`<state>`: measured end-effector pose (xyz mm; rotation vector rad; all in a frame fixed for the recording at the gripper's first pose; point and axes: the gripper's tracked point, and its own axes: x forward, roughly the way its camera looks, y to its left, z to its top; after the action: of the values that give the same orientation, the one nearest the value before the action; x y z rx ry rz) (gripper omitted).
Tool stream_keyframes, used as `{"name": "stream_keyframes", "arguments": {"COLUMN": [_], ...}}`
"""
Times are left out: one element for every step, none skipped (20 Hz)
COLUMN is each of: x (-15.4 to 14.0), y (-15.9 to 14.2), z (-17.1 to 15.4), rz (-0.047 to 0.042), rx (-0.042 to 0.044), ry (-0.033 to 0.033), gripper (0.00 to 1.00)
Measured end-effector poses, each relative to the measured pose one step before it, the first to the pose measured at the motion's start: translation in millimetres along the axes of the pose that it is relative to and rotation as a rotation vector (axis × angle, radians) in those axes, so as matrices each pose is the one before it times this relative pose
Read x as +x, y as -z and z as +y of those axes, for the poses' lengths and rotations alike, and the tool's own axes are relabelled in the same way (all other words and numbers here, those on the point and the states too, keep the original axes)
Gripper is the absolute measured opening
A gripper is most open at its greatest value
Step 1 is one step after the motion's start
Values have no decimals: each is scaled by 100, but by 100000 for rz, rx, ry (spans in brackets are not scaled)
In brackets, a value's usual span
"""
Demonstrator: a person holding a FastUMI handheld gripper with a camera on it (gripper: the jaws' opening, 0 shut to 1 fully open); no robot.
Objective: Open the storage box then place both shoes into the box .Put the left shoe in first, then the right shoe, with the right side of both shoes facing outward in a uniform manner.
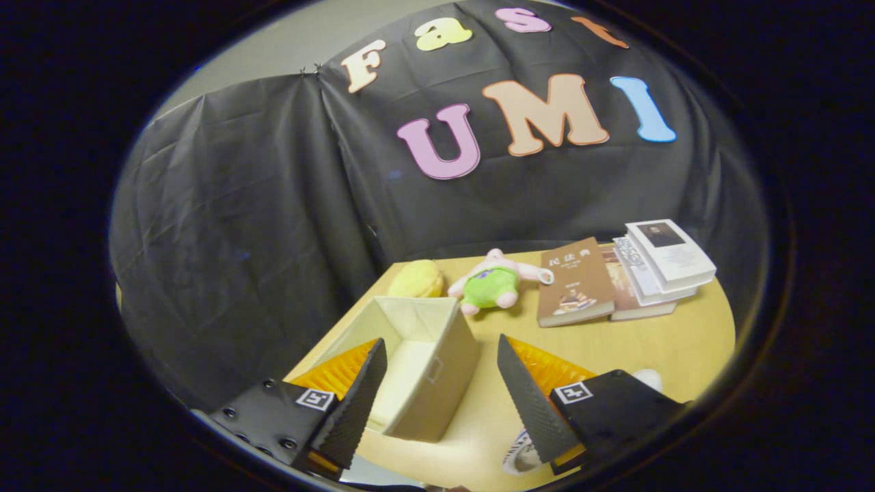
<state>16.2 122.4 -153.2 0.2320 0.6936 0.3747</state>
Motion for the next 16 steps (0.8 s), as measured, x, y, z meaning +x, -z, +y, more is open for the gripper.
{"name": "stream_keyframes", "arguments": {"x": [-342, -167, -528, -49, -27, -5, -68, -116, 56, 221, 199, 309, 308, 388, 460, 352], "y": [398, 608, 1200, 619, 667, 813, 731, 984, 800, 986, 775, 674, 920, 826, 788, 692], "z": [-1116, -1266, -1334, -1298, -1239, -1138, -1061, -949, -687, -562, -283, -368, -488, -460, -331, -106], "rz": [718, 829, 1062, 1110, 1228, 1492, 1495, 2035, 1921, 2391, 1667, 1607, 2008, 1990, 2102, 2294], "rx": [30, 193, 125, 73, 85, -146, -395, -737, -721, -682, -648, -823, -395, -11, 234, 396], "ry": [1065, 1366, 1754, 1852, 1681, 1696, 1504, 942, 574, -50, -910, -305, -228, -65, 1, -309], "gripper": [100, 100, 100, 100, 100, 100, 100, 100, 100, 100, 100, 100, 100, 100, 100, 100]}}
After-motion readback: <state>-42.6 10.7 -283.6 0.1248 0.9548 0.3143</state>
